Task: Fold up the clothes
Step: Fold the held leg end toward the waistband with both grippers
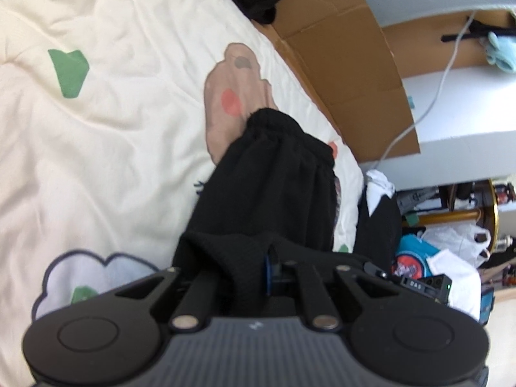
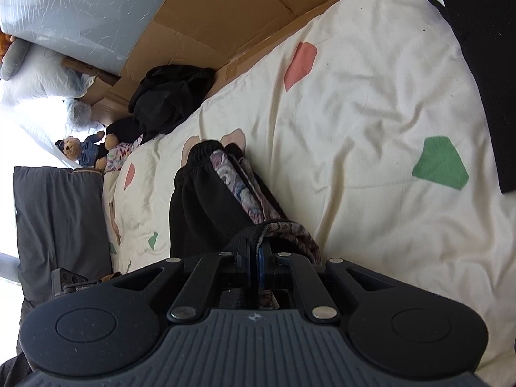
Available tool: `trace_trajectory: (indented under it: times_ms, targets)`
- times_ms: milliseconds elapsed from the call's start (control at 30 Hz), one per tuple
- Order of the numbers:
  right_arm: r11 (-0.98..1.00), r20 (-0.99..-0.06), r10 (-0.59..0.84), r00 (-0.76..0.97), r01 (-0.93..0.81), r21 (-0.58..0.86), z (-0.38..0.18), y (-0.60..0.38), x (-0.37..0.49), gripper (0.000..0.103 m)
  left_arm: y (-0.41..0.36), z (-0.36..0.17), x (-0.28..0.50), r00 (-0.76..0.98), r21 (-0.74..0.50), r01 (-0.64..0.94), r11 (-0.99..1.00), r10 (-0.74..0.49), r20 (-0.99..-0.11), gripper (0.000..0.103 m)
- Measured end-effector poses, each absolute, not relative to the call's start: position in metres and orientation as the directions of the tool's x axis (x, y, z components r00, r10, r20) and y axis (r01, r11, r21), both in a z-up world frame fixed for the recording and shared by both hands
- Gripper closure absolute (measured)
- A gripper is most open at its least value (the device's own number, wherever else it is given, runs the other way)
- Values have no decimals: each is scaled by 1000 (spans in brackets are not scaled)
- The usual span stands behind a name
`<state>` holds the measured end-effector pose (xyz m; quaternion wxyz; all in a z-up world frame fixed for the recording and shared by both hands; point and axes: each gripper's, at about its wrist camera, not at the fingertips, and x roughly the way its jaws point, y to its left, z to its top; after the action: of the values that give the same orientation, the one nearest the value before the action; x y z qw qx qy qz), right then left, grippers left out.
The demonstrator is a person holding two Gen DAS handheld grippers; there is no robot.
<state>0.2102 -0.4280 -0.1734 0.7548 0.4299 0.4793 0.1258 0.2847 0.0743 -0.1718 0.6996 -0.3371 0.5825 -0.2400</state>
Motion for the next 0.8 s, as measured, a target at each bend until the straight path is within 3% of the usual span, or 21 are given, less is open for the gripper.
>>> trace_trajectory:
  times_ms: [67,133,267,333,400,800]
  targets:
    - [591,-614,601,512,233,772,-179,-429,216,98,73,-182,290,206,-750,-73,657,-726,-656,89]
    - [581,-615,601,510,250,775,-186,-428,220,97,72,-188,292,206,-752,-88,654,-726,-656,76]
    - [567,-612,608,505,262,781,-194,-425,224,93,71,-193,289,201,-754,-88,651,-730,-654,61]
    - [574,-619,606,499,265,775,-195,-424,221,75,73,-192,287,193,-754,-73,653,-733,-653,56]
    - [592,-635,599,488,263,761,-196,-422,218,65,76,-191,283,194,-749,-64,660,-728,-658,51]
    - [608,-656,599,458,272,746,-200,-420,195,63,79,-188,255,171,-748,-28,664,-734,-658,49]
